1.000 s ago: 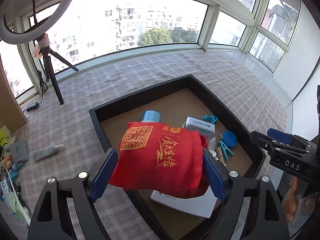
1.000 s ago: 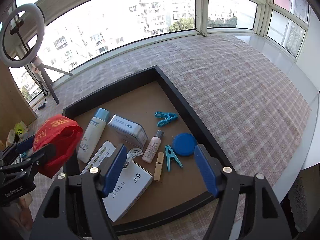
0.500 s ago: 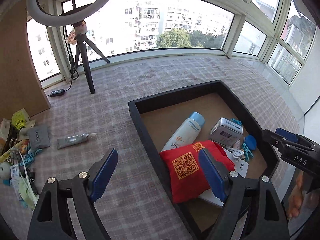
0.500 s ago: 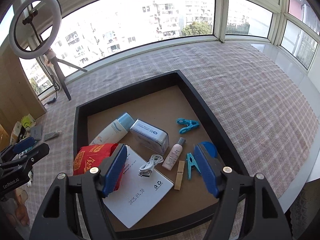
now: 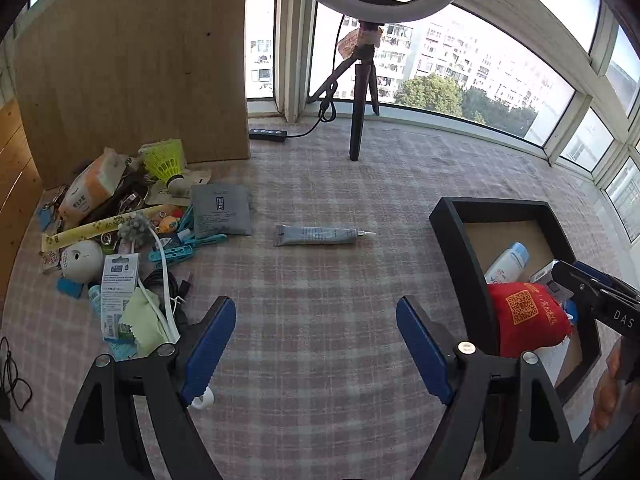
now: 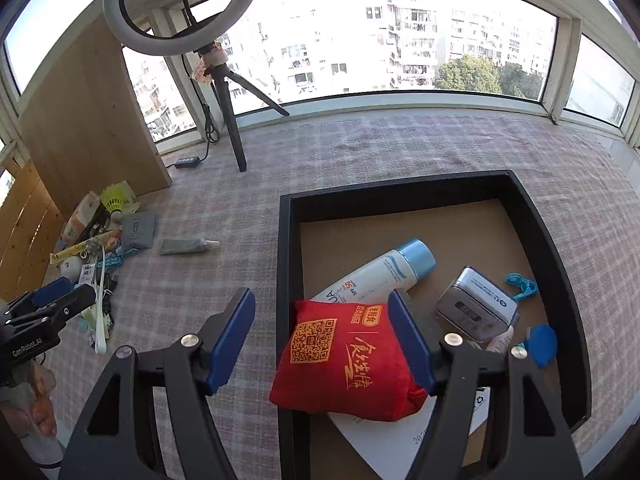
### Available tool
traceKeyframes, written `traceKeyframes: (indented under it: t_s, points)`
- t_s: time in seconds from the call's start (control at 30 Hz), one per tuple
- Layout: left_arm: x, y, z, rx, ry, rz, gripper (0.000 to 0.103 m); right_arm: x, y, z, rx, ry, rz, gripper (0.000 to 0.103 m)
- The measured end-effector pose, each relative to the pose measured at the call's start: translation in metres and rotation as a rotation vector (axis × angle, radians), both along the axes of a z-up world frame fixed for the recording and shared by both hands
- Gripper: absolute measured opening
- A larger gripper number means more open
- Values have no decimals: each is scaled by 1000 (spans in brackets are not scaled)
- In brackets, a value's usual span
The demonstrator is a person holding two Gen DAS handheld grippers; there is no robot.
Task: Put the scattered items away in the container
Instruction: 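Move both open tools back toward the pile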
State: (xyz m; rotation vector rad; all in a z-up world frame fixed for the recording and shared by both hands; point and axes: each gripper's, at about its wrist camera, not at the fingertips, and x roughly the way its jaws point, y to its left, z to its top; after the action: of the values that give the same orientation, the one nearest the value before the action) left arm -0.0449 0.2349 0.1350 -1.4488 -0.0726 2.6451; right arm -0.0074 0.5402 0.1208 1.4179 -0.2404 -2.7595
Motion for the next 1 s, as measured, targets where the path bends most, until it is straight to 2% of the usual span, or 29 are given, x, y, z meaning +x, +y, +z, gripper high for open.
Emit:
traceKeyframes:
  t_s: [0.17,0.23,0.4,0.47,0.6,0.8,1.0]
  points:
    - [8,-74,-11,-12,-15,124,81,-20,-61,-3,-32,-22,126,48]
    - [13,-104,-17,-12,-26,177,80,-28,-86,-5,-34,-31,171,44]
    - [32,-168,-30,23,-59,295,79,-47,-149,-10,-57,-57,282,43]
    - [43,-181,-35,42,-71,314,79,-59,-175,-14,-62,-76,330,37]
    - [57,-184,-46,95,-105,319,79,-81,-229,-25,-60,-118,428,35]
    - [58,-152,-69,188,-177,257,79,-106,-298,-47,-53,-182,560,34]
    - [47,-126,-93,188,-238,219,79,-128,-338,-78,-68,-269,617,32]
